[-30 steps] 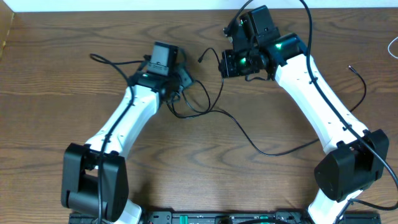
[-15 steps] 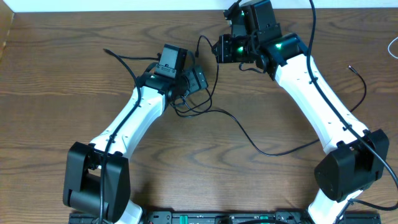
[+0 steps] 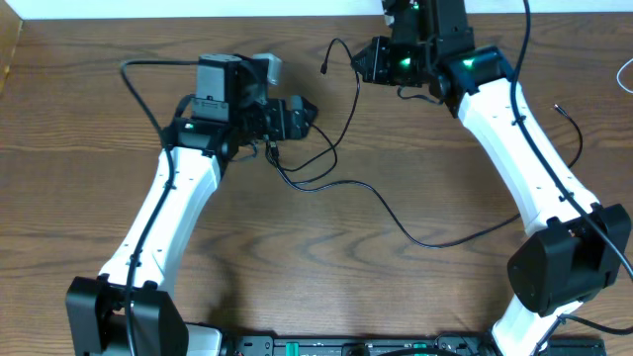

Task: Untangle cables

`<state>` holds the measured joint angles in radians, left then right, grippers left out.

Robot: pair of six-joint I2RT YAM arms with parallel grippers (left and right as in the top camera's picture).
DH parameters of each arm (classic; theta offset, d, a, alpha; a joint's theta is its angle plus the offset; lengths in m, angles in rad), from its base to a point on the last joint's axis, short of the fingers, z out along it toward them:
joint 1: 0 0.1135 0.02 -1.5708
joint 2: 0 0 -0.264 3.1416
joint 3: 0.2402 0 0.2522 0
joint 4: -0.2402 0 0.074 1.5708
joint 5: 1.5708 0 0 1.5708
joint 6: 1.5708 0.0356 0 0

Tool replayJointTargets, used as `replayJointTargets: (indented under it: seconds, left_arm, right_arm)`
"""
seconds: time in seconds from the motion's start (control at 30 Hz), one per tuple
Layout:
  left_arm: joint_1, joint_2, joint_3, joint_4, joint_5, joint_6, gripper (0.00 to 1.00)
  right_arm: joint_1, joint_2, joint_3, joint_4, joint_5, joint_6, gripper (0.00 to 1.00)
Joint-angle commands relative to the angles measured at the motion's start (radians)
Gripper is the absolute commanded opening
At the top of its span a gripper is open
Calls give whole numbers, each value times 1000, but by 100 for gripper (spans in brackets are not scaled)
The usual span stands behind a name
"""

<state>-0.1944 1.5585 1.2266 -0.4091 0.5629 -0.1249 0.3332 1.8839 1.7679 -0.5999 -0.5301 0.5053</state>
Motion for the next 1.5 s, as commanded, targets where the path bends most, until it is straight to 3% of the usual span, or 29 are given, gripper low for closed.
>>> replayJointTargets:
  seconds: [0.0, 0.1, 0.43, 0.6, 0.7, 0.73, 0.8, 0.93, 1.27, 1.33, 1.47]
  left_arm:
    - [-48, 23, 16, -5, 118, 133, 97]
    - [-77, 37, 8, -4, 117, 183, 97]
    - [-122, 119, 6, 4, 31, 185, 96]
    - [-148, 129, 6, 1, 31, 184, 90]
    - [-159, 129, 3, -24, 10, 184, 75]
    - [-159, 130, 2, -43, -28, 183, 62]
    - [-158, 130, 2, -59, -75, 165, 48]
    - [-158, 126, 2, -51, -93, 135, 10]
    - [-102, -35, 26, -12, -225, -105, 7]
    - [-69, -89, 26, -4, -225, -152, 7]
    - [18, -190, 26, 17, -225, -232, 7]
  right_arm:
    - [-21, -14, 7, 9, -128, 22, 1]
    - [-41, -14, 7, 9, -190, 22, 1]
    - [-80, -14, 7, 18, -278, 22, 1]
    - [-85, -14, 7, 23, -277, 22, 1]
    - [-86, -14, 7, 28, -277, 21, 1]
    - [-87, -14, 7, 27, -277, 21, 1]
    - [-89, -14, 7, 27, -277, 21, 1]
    - [-91, -14, 7, 19, -262, 5, 1]
    - [-87, -13, 5, -163, 177, -143, 1]
    - [-87, -13, 5, -182, 204, -183, 10]
    - [-87, -13, 5, -211, 237, -255, 46]
